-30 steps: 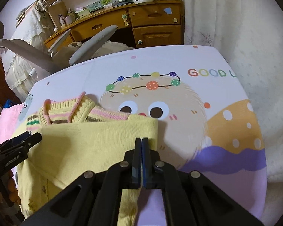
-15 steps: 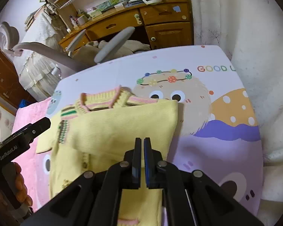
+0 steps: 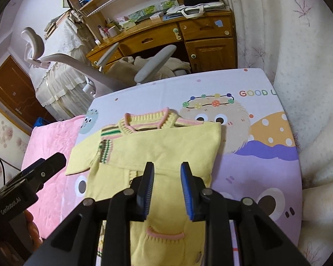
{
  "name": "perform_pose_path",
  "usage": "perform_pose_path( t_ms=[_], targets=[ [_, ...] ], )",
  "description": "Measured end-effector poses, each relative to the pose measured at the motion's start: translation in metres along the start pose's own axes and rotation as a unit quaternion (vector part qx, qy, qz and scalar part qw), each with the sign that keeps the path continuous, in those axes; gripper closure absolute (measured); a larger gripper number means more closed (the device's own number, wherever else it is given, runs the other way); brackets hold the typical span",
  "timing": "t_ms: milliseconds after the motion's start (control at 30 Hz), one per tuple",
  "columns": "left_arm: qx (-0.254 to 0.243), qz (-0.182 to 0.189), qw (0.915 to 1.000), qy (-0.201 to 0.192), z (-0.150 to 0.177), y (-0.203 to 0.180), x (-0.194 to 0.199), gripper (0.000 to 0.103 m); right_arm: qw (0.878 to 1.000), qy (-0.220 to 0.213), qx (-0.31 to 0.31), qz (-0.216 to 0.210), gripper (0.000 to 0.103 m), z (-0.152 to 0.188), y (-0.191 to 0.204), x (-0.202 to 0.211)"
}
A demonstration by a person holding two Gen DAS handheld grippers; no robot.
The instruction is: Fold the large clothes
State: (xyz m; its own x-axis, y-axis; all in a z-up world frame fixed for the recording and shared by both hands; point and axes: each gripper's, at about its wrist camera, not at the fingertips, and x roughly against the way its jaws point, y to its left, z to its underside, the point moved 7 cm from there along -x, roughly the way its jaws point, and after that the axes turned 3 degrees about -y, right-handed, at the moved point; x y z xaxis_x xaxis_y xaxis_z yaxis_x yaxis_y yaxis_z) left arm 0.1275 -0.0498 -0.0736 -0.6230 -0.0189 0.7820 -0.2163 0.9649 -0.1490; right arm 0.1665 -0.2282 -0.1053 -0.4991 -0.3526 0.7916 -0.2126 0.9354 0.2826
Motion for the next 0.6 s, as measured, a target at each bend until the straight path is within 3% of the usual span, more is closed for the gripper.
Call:
perform_pose_path(
  t_ms=[367, 500, 600],
  targets=[
    [-0.035, 0.025, 0.9991, -0.001, 0.007, 0.013, 0.031, 0.010, 0.999, -0.015, 0.037, 0.014, 0.078, 0.009, 0.039, 0.023],
    [-0.039, 0.029, 0.9987, 0.016, 0.004, 0.049, 0.024, 0.010, 0.998, -0.017, 0.039, 0.039, 0.078, 0.015, 0.060, 0.020],
    [-0.025, 0.007, 0.9994, 0.020, 0.001, 0.094, 0.013, 0.010, 0.998, -0.009, 0.030, 0.046, 0.078, 0.023, 0.075, 0.009]
  ],
)
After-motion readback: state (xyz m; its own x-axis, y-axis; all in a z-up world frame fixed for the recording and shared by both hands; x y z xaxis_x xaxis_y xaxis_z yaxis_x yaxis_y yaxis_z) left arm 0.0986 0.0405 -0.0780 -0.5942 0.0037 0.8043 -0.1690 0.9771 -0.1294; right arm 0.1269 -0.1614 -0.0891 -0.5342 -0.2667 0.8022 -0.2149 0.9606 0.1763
